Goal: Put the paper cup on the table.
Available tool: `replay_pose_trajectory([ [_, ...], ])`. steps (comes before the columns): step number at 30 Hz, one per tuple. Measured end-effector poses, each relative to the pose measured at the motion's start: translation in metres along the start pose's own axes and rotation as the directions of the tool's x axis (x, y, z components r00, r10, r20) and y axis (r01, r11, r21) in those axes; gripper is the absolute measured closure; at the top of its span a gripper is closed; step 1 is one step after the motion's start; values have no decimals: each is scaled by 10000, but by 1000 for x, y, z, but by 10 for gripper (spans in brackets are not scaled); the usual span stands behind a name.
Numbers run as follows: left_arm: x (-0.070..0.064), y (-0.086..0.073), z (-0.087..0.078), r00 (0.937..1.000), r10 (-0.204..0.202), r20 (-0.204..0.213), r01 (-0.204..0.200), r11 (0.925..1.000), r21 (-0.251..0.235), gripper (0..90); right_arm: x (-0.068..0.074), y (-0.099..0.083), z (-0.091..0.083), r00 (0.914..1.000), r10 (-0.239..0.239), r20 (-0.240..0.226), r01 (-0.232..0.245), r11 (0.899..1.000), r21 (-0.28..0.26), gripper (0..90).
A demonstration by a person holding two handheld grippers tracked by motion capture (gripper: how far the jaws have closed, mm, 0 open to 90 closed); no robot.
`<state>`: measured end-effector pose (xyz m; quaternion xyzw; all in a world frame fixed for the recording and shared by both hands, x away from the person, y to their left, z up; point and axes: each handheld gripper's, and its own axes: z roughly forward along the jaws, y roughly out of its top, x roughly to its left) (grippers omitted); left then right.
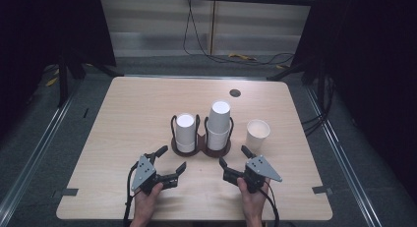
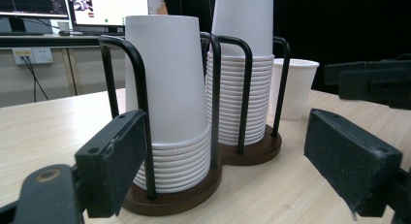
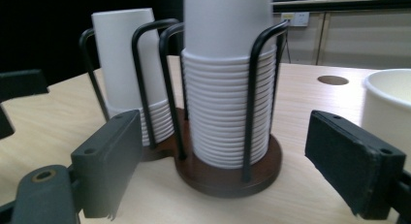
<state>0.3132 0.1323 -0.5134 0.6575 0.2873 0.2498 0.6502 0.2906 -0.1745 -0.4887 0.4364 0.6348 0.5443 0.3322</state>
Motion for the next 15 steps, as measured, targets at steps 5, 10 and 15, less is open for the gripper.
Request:
replay_pose_trajectory([
  [5,0,0,0,10000,-9,74,8,10000,7,154,7,-6,2,9998,-45,-210,39,9995,-319,136],
  [10,0,0,0,9999,-97,102,98,9999,-26,154,14,-13,5,9987,-462,-233,457,9988,-186,134],
  [15,0,0,0,9998,-93,165,93,10000,-9,154,14,-13,5,9983,-471,-331,465,9988,-170,134],
])
